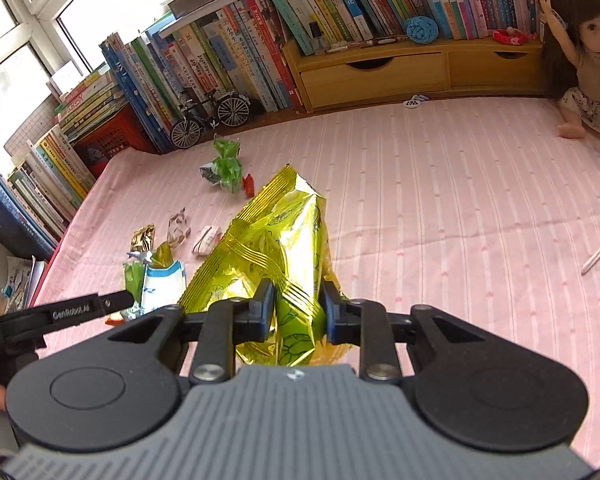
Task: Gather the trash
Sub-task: 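Grasp the white Sanitary Bag packet with the left tool while the right tool grasps the gold-green foil bag, then lift the foil bag with the right tool while the left tool releases the white packet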
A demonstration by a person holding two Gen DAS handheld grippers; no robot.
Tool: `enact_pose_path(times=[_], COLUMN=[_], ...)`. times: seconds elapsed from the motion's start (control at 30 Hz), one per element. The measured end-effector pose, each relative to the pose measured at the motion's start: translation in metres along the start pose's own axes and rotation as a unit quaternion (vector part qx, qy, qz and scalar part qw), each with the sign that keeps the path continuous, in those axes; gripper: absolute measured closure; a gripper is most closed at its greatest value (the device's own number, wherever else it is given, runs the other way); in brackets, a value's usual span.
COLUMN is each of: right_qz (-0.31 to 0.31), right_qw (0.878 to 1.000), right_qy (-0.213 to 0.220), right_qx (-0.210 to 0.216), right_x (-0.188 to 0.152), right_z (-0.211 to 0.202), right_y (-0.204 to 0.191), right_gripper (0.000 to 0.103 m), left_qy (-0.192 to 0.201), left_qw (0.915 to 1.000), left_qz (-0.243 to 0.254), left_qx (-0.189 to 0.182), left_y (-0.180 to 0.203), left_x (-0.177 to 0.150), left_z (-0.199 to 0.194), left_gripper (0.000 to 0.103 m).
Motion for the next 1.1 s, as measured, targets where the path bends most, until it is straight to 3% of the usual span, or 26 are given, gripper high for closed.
enact_pose_path(times=[0.07, 0.17, 0.4, 0.47, 0.5, 0.53, 0.63, 0.9, 1.0, 1.07, 1.1], right_qz=[-0.002, -0.008, -0.010, -0.002, 0.001, 0.005, 0.014, 0.016, 0.012, 0.009, 0.009], right_qw=[1.000, 1.000, 1.000, 1.000, 1.000, 1.000, 1.000, 1.000, 1.000, 1.000, 1.000], right_qy=[-0.004, -0.010, -0.011, -0.013, -0.013, -0.013, -0.013, -0.011, -0.011, -0.012, -0.013], right_qx=[0.001, -0.003, -0.015, -0.017, -0.019, -0.020, -0.021, -0.014, -0.009, -0.007, -0.006], right_x=[-0.006, -0.011, -0.010, -0.009, -0.009, -0.009, -0.009, -0.010, -0.013, -0.016, -0.017], right_z=[-0.002, -0.001, 0.004, 0.007, 0.007, 0.008, 0.010, 0.008, 0.006, 0.005, 0.004], right_y=[-0.001, 0.000, 0.015, 0.021, 0.025, 0.027, 0.032, 0.028, 0.024, 0.021, 0.020], right_gripper=[0.073, 0.073, 0.073, 0.073, 0.073, 0.073, 0.073, 0.073, 0.073, 0.072, 0.072], left_qy=[-0.013, -0.031, -0.069, -0.057, -0.053, -0.048, -0.043, -0.017, -0.014, -0.001, 0.011], left_qw=[0.9999, 0.9988, 0.9940, 0.9940, 0.9942, 0.9948, 0.9965, 0.9990, 0.9981, 0.9969, 0.9963], left_qz=[0.001, 0.025, 0.036, 0.041, 0.046, 0.050, 0.048, 0.034, 0.059, 0.077, 0.082], left_qx=[0.000, 0.029, 0.077, 0.083, 0.081, 0.074, 0.053, 0.022, 0.007, 0.013, 0.022], left_y=[0.004, 0.015, 0.028, 0.029, 0.031, 0.034, 0.038, 0.036, 0.039, 0.041, 0.040], left_x=[0.000, -0.006, -0.024, -0.027, -0.027, -0.027, -0.023, -0.024, -0.034, -0.041, -0.043], left_z=[0.010, 0.032, 0.084, 0.088, 0.088, 0.086, 0.077, 0.038, 0.026, 0.023, 0.022], left_gripper=[0.053, 0.042, 0.040, 0.042, 0.054, 0.076, 0.091, 0.097, 0.089, 0.062, 0.033])
Point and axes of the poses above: each gripper's, at about its wrist camera, not at the fingertips, and z roughly the way its jaws point, y to its right, x to its top, the point moved 6 cm from there along z, roughly the way its jaws point, and after that the axes turned 10 degrees about -z, right-handed, at the moved point
